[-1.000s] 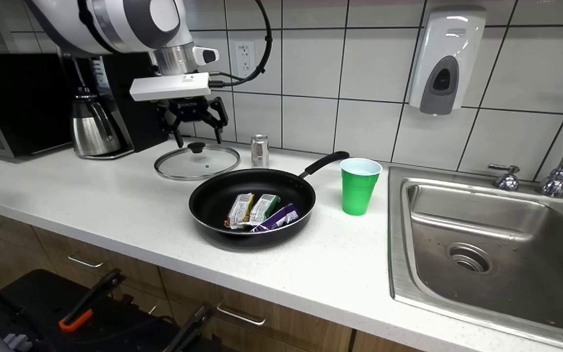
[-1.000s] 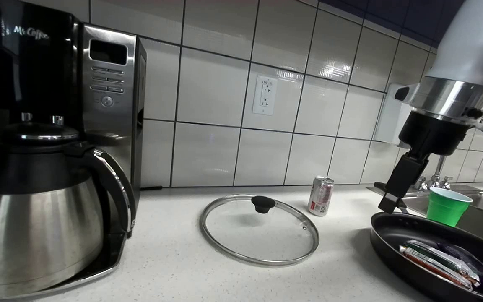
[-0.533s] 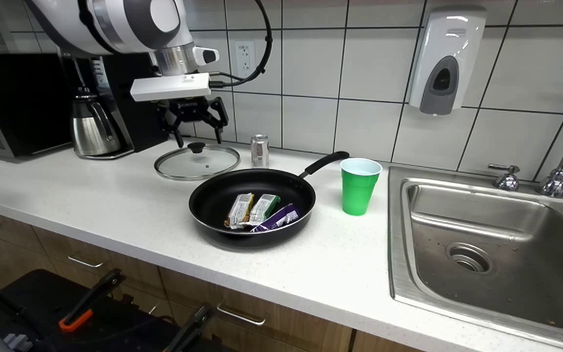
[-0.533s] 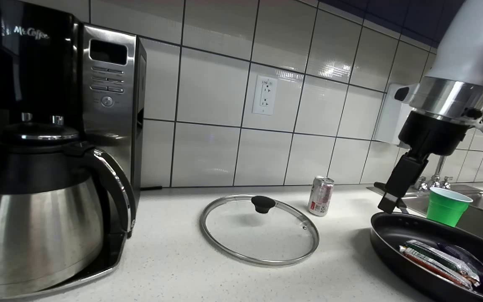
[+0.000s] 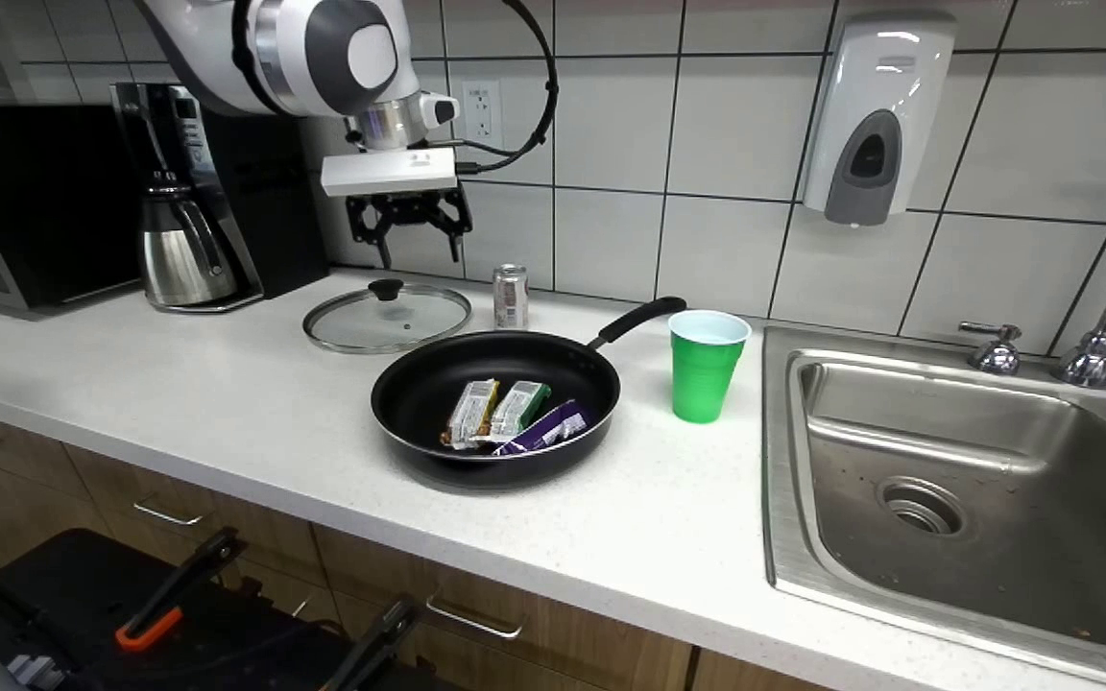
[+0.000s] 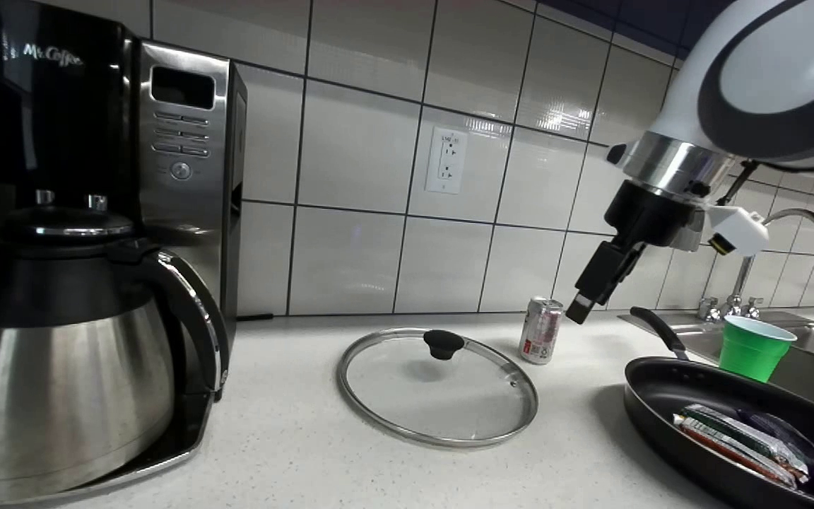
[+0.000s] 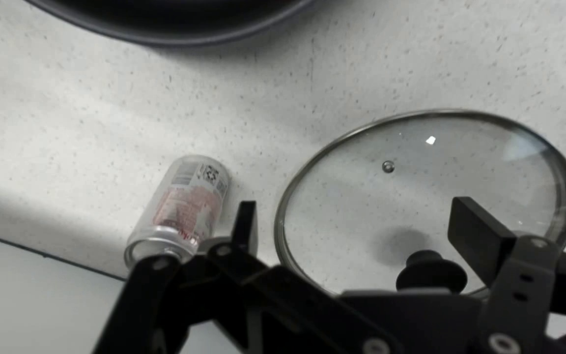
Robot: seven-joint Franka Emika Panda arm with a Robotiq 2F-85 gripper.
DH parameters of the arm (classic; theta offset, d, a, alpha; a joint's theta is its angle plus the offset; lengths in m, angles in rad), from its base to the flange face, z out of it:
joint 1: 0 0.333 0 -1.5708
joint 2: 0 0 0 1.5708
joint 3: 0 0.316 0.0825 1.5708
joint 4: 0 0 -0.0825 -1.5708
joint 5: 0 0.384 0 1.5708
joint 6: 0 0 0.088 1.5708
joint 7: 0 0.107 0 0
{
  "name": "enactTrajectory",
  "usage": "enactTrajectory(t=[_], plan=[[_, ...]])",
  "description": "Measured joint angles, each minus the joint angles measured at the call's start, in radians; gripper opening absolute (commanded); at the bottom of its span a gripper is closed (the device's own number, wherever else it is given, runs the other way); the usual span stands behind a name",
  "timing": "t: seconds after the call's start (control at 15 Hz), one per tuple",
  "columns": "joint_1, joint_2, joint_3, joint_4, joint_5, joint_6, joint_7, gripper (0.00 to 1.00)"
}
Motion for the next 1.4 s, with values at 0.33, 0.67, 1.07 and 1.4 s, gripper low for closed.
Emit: enactTrajectory(t=[0.33, 0.67, 1.07, 1.4], plan=[[-0.031, 0.210, 0.058, 0.244, 0.040, -0.005, -0.059, 1.00], [-0.035, 0.364, 0.106, 0.463, 0.011, -0.081, -0.061, 1.00], [-0.035, 0.380, 0.109, 0.474, 0.009, -0.083, -0.059, 1.00], [-0.035, 0.380, 0.109, 0.474, 0.009, -0.083, -0.059, 1.00]])
